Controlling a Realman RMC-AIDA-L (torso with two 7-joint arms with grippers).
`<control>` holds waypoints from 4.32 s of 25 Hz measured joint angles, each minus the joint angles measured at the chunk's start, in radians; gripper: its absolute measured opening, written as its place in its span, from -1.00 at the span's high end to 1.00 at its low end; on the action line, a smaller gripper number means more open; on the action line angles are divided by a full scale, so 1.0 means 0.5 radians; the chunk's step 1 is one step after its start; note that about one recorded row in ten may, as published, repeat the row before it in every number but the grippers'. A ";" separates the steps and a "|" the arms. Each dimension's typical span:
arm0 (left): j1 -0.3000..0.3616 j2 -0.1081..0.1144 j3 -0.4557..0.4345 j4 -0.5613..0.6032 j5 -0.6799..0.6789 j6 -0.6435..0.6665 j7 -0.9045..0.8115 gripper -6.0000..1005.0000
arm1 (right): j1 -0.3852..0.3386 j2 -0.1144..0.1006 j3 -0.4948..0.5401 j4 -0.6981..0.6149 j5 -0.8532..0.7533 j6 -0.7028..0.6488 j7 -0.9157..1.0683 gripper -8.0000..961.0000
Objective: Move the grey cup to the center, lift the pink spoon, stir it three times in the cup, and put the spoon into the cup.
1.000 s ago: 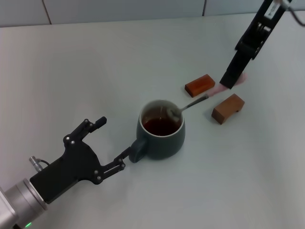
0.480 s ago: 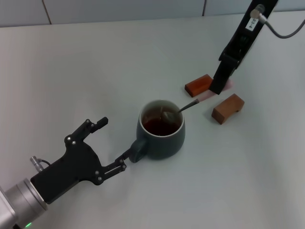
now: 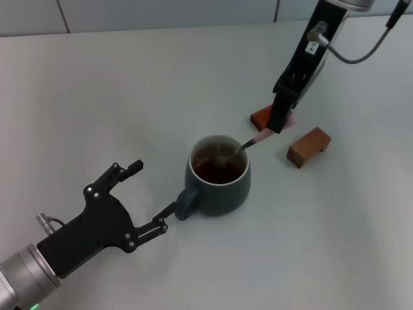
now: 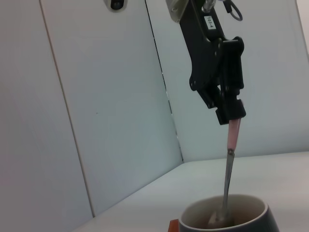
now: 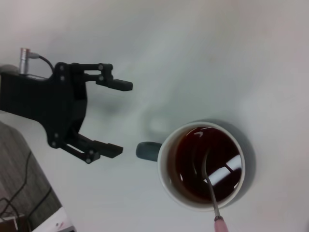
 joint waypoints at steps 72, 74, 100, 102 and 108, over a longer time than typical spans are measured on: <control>0.024 0.000 0.026 0.031 -0.001 0.059 -0.001 -0.71 | 0.238 0.169 0.003 -0.236 -0.311 0.296 0.174 0.64; 0.022 0.000 0.026 0.031 -0.001 0.064 -0.002 -0.71 | 0.230 0.172 0.003 -0.238 -0.328 0.253 0.177 0.64; 0.019 0.003 0.026 0.034 -0.001 0.064 -0.012 -0.71 | 0.203 0.184 0.003 -0.083 -0.122 0.314 0.003 0.37; 0.018 0.003 0.026 0.035 -0.001 0.064 -0.014 -0.71 | 0.203 0.183 0.003 -0.007 -0.061 0.323 -0.032 0.21; 0.014 0.003 0.022 0.047 -0.001 0.064 -0.016 -0.71 | 0.143 0.185 0.003 0.535 0.426 0.287 -0.315 -0.08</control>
